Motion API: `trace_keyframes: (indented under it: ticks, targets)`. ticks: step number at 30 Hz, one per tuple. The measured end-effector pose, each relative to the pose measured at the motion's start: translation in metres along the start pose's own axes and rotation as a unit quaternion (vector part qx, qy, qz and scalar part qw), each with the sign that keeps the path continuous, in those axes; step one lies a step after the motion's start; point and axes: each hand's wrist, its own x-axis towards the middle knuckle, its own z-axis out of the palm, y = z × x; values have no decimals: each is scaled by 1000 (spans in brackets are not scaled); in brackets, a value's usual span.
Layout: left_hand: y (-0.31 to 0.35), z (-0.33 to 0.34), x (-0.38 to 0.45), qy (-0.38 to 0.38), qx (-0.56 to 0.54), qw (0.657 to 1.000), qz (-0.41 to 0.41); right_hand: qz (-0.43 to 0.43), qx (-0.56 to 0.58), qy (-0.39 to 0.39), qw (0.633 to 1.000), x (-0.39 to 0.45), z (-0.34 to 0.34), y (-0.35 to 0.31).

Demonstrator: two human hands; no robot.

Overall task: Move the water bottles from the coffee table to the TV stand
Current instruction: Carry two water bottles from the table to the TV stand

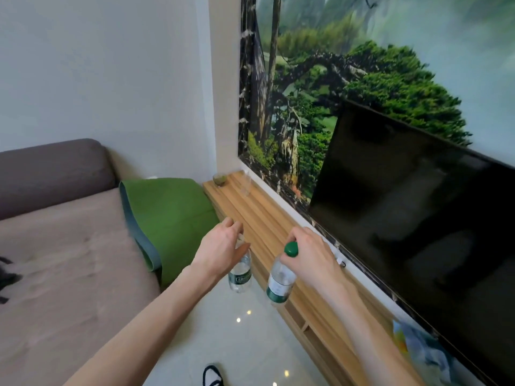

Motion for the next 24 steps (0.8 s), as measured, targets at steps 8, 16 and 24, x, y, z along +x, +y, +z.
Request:
trace_keyframes:
  ticks: [8,16,24]
  targets:
    - [-60,10,137,-24,-11,999,42,44,0,6,999,128,16,-1]
    - [-107,31,227,-55,-11,998,42,79,-5,26,997,239,29,1]
    - [-137,80,322,-88,-27,995,38,90,-21,10,996,341,53,24]
